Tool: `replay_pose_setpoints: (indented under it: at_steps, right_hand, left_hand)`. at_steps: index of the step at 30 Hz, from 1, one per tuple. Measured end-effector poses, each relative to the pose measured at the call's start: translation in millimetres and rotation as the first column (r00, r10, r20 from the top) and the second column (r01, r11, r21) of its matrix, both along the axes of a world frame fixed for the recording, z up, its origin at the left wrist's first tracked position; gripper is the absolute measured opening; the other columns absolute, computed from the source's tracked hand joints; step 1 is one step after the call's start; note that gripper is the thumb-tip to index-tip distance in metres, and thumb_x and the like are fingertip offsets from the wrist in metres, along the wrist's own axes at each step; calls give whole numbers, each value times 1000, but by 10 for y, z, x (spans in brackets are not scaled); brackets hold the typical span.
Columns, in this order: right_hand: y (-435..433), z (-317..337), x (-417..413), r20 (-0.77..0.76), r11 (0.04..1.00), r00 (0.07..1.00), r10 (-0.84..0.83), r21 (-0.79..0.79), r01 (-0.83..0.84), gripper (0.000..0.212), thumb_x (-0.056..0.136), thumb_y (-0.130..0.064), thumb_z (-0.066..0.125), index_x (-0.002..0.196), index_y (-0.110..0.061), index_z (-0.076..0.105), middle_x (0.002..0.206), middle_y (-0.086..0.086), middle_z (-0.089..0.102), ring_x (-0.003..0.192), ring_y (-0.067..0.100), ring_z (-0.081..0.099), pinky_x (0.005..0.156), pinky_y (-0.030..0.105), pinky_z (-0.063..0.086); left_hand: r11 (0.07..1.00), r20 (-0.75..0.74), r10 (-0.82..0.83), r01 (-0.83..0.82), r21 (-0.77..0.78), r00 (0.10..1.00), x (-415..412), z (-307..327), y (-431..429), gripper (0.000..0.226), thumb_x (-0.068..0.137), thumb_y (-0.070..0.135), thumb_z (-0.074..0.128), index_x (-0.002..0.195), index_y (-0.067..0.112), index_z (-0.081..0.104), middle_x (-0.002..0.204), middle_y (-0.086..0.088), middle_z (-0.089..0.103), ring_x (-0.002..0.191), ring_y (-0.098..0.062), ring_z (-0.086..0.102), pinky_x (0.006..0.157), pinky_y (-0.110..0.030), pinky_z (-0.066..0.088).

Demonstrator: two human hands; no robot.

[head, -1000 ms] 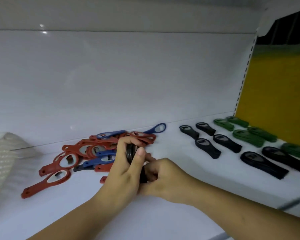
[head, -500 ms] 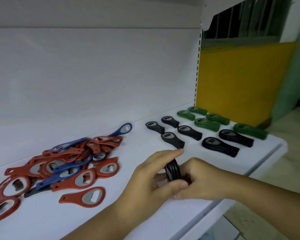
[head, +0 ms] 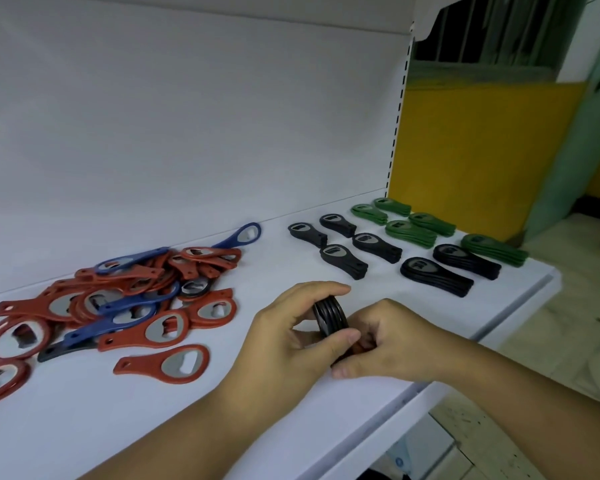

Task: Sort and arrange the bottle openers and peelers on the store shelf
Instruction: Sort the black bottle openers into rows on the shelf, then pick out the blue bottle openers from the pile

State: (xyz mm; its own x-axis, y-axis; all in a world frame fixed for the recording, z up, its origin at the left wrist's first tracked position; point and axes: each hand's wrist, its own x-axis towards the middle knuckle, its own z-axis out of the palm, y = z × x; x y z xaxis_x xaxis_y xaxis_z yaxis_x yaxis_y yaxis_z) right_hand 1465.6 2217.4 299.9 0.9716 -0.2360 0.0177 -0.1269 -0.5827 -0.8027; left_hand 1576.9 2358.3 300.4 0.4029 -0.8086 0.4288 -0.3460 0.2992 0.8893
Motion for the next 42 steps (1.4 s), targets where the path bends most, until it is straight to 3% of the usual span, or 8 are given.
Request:
replay_pose_setpoints:
  at_steps: [3,7,16,21,24,28,34,42]
  right_hand:
    - [-12,57,-13,-13,995,999,53,87,-52,16,73,-27,78,63,-25,65,56,-12,45,56,7,38,56,24,33]
    - [-20,189,-42,-32,988,994,102,124,-97,39,82,-11,72,51,-33,63,51,-15,38,52,4,32,55,21,26]
    - [94,277,-85,-54,990,998,32,142,-24,31,77,-22,77,49,-27,64,54,0,35,56,18,31,63,38,25]
    - [79,295,-70,-33,999,999,-24,46,25,46,77,-19,77,56,3,43,58,8,24,56,19,26,58,27,30]
    - [66,355,-94,-33,998,998,-59,-35,58,46,77,-16,77,52,-1,42,54,4,25,52,15,27,54,19,33]
    - [-118,425,-209,-138,963,976,-167,-237,131,54,72,-27,79,45,-13,34,51,2,24,52,19,25,57,27,29]
    - [-535,556,-334,-328,744,856,-399,-661,94,61,66,-27,75,38,-16,21,40,-5,13,43,12,15,48,28,11]
    - [-709,607,-137,-461,726,737,-493,-686,56,64,69,-37,76,33,-18,26,35,-9,22,37,8,23,42,25,16]
  left_hand:
    - [999,-69,42,-42,1,997,9,7,4,38,74,9,76,100,35,68,91,-3,67,97,-18,65,70,-27,57]
    - [999,-153,9,-14,-33,988,4,63,25,32,76,7,75,100,25,64,99,7,68,98,-18,68,73,-33,59]
    - [993,-136,-63,48,-110,989,-55,46,65,32,78,12,63,106,24,56,102,11,66,105,-11,64,77,-22,53]
    - [988,-110,-58,42,-147,992,-54,68,77,34,82,14,68,111,20,52,101,16,66,98,-4,63,76,-17,51]
    - [996,-24,1,-3,-85,1000,-21,63,75,44,72,27,66,114,28,50,104,25,63,99,1,61,87,-17,49]
    - [989,-10,39,-37,140,999,172,-62,24,64,61,48,69,119,42,43,122,30,52,121,6,48,100,-16,39]
    - [913,402,28,-187,363,915,228,-189,8,51,86,36,63,129,42,36,127,24,46,121,5,42,98,-8,29]
    - [910,599,-62,-202,363,798,106,-43,97,54,93,35,50,141,38,25,138,12,44,125,-5,41,100,-14,32]
